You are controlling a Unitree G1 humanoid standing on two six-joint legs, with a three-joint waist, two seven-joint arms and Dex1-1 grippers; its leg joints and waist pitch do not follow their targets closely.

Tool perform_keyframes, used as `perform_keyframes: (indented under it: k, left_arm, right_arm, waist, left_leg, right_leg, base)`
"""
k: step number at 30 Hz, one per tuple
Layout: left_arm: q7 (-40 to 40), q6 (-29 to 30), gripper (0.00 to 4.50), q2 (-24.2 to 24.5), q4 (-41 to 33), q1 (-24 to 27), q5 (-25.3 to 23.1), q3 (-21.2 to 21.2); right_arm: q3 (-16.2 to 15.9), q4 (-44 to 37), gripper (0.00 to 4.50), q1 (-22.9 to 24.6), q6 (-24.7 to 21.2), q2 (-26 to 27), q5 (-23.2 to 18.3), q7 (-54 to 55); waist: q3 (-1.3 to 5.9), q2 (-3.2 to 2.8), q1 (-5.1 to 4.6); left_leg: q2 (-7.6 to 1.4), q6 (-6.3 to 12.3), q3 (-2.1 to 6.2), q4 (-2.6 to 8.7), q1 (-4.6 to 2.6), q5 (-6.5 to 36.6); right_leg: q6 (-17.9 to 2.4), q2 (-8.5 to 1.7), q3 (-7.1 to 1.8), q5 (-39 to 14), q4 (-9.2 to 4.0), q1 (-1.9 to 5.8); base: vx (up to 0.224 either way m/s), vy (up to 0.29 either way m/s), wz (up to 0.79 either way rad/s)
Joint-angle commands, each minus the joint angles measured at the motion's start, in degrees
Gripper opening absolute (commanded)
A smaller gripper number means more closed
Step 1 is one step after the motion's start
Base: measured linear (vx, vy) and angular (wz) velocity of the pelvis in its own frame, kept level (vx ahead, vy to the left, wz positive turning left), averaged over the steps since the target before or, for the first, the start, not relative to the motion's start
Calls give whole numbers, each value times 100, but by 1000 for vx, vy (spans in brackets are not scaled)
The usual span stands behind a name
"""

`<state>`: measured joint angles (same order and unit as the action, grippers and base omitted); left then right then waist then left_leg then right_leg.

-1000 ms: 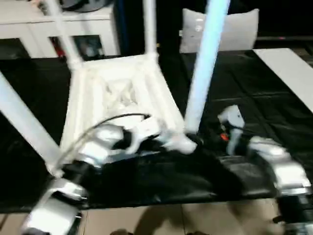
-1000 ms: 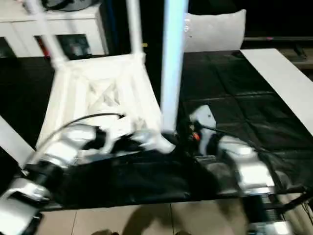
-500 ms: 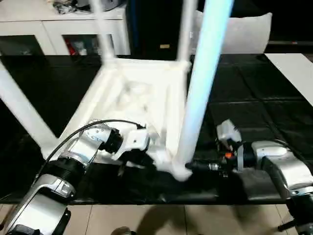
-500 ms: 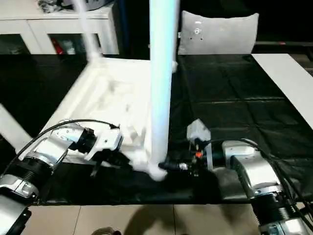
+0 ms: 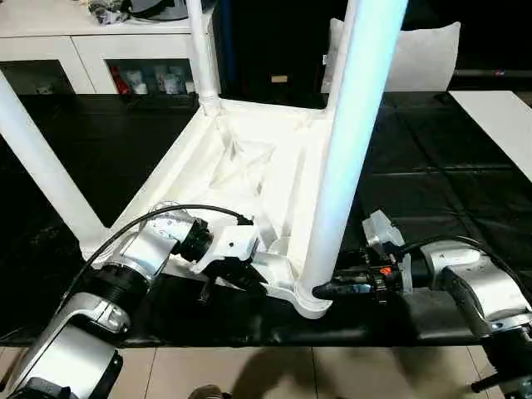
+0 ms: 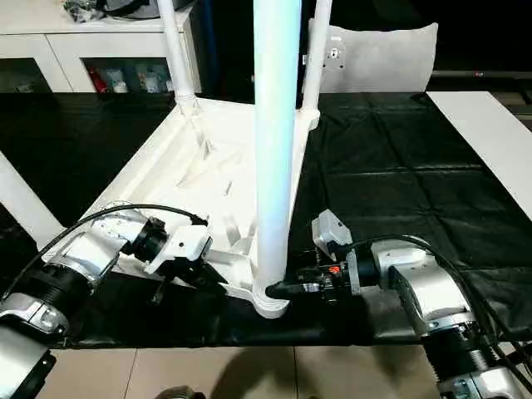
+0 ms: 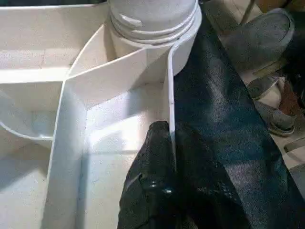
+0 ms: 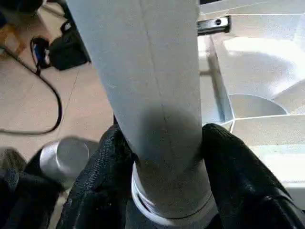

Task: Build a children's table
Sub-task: Rotate leg to tighten

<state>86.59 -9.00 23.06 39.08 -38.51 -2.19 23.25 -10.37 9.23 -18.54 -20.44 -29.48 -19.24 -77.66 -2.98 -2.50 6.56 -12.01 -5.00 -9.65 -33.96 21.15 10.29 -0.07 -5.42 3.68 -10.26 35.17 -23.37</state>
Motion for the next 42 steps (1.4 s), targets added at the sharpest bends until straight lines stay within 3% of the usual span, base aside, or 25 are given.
perform_keyframes:
  k: [1, 2, 3, 6, 8, 9, 13, 17, 18, 23, 26, 32, 37, 42]
  left_arm:
    - [-203, 172, 0, -72, -173, -98, -40, -15]
    - [-297, 226, 0, -73, -185, -89, -59, -34]
    - [-689, 665, 0, -170, -322, -13, -12, -184]
    - [-1012, 1117, 0, -292, -642, 110, 8, -265]
    - [-1319, 1434, 0, -456, -860, 189, 19, -328]
    - [-1625, 1789, 0, -642, -1084, 274, 20, -380]
    - [-2240, 2275, 0, -1000, -1368, 355, -101, -374]
    - [-3036, 2638, 0, -1484, -1508, 358, -254, -411]
    - [-3185, 2685, 0, -1572, -1558, 367, -291, -413]
    - [-3319, 2740, 0, -1593, -1614, 341, -321, -435]
    - [-3120, 2523, 0, -1346, -1555, 353, -326, -435]
    - [-2536, 1840, 0, -925, -1288, 360, -281, -381]
    - [-1649, 1527, 0, -626, -1133, 329, 34, -344]
    - [-857, 834, 0, -219, -776, 180, -187, 27]
  right_arm:
    - [164, -239, 194, -17, -229, 149, -259, 298]
    - [191, -294, 193, 15, -273, 182, -277, 377]
    - [233, -448, 193, 113, -286, 398, 73, 1178]
    - [269, -465, 193, 134, -384, 696, 435, 2011]
    - [393, -471, 192, 111, -603, 980, 514, 2584]
    - [521, -452, 191, 59, -775, 1276, 643, 3230]
    - [694, -389, 190, -64, -978, 1696, 935, 4317]
    - [734, -417, 190, -98, -924, 2008, 1224, 5024]
    - [728, -427, 225, -92, -790, 2053, 1293, 5121]
    - [931, -468, 281, -66, -611, 2119, 1160, 5183]
    - [916, -577, 306, -7, -587, 1876, 987, 4807]
    - [817, -660, 358, 125, -415, 1281, 662, 3600]
    - [676, -608, 402, 199, -206, 590, 432, 2418]
    - [454, -555, 446, 145, -27, 62, 317, 1438]
  waist:
    - [405, 81, -30]
    - [406, 65, -25]
    - [395, 63, -41]
    - [384, 51, -105]
    - [368, 85, -206]
    - [366, 66, -288]
    - [379, 85, -430]
    - [386, 67, -431]
    - [395, 66, -420]
    - [419, 55, -410]
    - [426, 41, -354]
    - [410, 31, -296]
    - [401, 52, -267]
    - [393, 59, -187]
  left_leg:
    - [-80, 301, -45, 374, -39, 1059]
    - [-79, 281, -39, 379, -41, 1091]
    - [-81, 181, -36, 401, -54, 1192]
    - [-51, 44, -17, 426, -40, 1313]
    - [-40, -9, -4, 445, -5, 1320]
    - [-29, -37, 3, 444, -14, 1395]
    - [3, 33, -2, 414, 14, 1228]
    - [-18, 116, -30, 393, -15, 1092]
    - [-14, 136, -30, 389, -17, 1056]
    - [-11, 251, -25, 376, 2, 902]
    - [-11, 322, -29, 363, -6, 825]
    - [-19, 311, -30, 372, -15, 1051]
    - [-37, 347, -35, 375, -25, 1185]
    - [-56, 390, -48, 372, -42, 1190]
  right_leg:
    - [-1341, -218, -196, -1129, -401, 326]
    - [-1320, -226, -193, -1206, -410, 327]
    - [-1247, -222, -197, -1381, -425, 310]
    - [-1088, -232, -186, -1743, -453, 323]
    - [-993, -219, -177, -1867, -470, 339]
    - [-944, -217, -171, -2040, -494, 320]
    - [-965, -196, -174, -1917, -510, 329]
    - [-1054, -182, -194, -1558, -505, 299]
    - [-1073, -182, -194, -1457, -501, 304]
    - [-1196, -171, -197, -880, -449, 337]
    - [-1249, -166, -199, -667, -429, 341]
    - [-1195, -180, -194, -908, -448, 342]
    - [-1242, -190, -202, -998, -450, 340]
    - [-1262, -191, -198, -1079, -450, 324]
  base:
    - [0, 0, 0]
    - [0, 0, 0]
    - [0, 0, 0]
    - [0, 0, 0]
    - [0, 0, 0]
    - [0, 0, 0]
    - [0, 0, 0]
    - [0, 0, 0]
    - [0, 0, 0]
    - [0, 0, 0]
    - [0, 0, 0]
    - [0, 0, 0]
    - [0, 0, 0]
    - [0, 0, 0]
